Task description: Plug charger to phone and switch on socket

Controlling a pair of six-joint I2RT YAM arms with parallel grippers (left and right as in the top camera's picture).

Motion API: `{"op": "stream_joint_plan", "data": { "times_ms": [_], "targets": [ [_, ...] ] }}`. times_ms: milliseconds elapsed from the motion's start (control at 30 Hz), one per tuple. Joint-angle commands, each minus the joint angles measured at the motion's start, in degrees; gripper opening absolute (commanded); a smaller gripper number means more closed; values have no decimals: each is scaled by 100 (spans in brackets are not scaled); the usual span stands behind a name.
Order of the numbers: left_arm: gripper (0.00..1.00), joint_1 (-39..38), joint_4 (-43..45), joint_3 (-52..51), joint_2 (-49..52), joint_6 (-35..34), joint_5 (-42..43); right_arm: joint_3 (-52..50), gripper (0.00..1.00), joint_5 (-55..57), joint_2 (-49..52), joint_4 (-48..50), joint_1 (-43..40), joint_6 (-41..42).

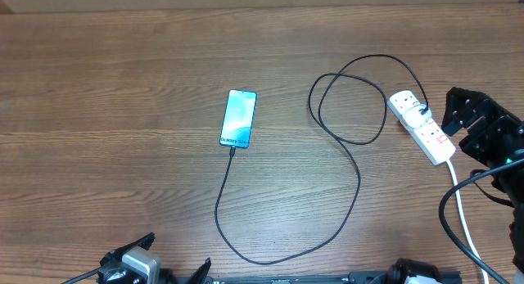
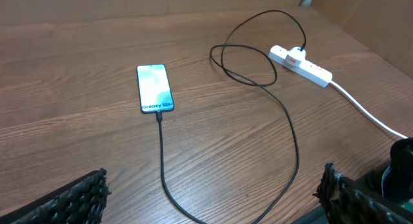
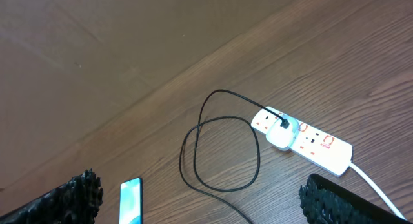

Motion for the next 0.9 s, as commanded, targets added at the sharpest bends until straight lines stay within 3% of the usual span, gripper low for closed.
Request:
{"op": "stream_joint_plan", "data": {
  "times_ms": [0, 567, 867],
  "targets": [
    [100, -33, 0, -17, -44, 83, 85, -2, 100, -33, 9, 15, 28, 24],
    [100, -33, 0, -17, -44, 81, 85, -2, 100, -33, -129, -1064, 28, -345],
    [100, -33, 0, -15, -44, 83, 83, -4, 100, -39, -1036, -1539, 28, -855]
  ]
}}
